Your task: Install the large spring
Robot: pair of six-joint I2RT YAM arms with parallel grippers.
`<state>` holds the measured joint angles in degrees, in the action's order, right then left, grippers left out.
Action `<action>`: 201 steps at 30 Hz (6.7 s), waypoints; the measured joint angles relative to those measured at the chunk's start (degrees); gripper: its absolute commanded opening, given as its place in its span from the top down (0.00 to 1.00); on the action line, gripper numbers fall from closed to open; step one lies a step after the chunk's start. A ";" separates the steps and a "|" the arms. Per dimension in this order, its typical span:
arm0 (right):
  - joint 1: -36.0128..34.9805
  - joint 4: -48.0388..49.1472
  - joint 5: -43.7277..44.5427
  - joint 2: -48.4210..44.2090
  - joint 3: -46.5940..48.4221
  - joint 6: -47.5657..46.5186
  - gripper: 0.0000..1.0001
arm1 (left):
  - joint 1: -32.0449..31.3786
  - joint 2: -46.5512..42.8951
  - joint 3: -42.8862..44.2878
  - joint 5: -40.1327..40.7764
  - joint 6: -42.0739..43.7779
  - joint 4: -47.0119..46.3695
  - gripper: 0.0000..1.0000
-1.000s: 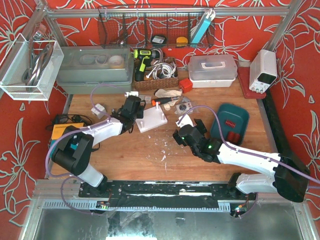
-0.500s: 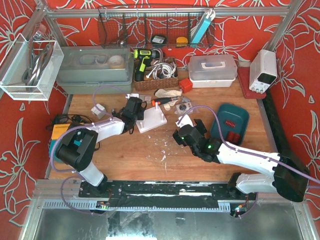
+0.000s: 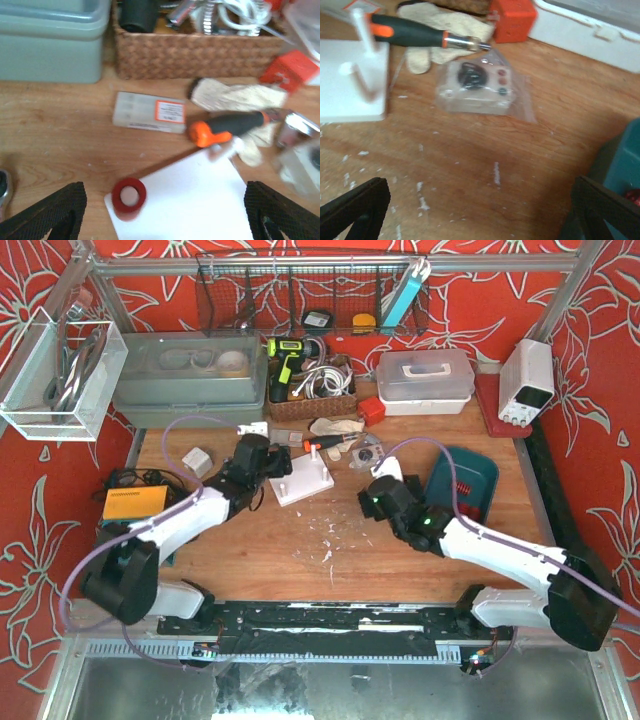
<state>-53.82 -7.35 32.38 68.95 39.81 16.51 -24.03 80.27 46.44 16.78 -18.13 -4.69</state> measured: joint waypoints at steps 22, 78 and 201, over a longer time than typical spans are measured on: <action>40.37 -32.13 -9.70 -5.81 11.37 45.83 0.52 | -16.92 -22.64 -24.17 -6.29 3.80 -13.79 0.00; 54.36 -15.17 -29.57 28.28 15.87 63.17 0.56 | -18.10 -26.71 -24.17 -2.69 6.64 -15.10 0.00; -2.14 40.79 -33.18 -7.96 -19.04 -19.28 0.90 | -19.10 -11.89 -4.42 -35.08 -10.56 -1.53 0.78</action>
<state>-55.96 33.43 -0.80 60.99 20.78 -2.76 -43.13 68.38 42.02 -18.31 -28.69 -6.22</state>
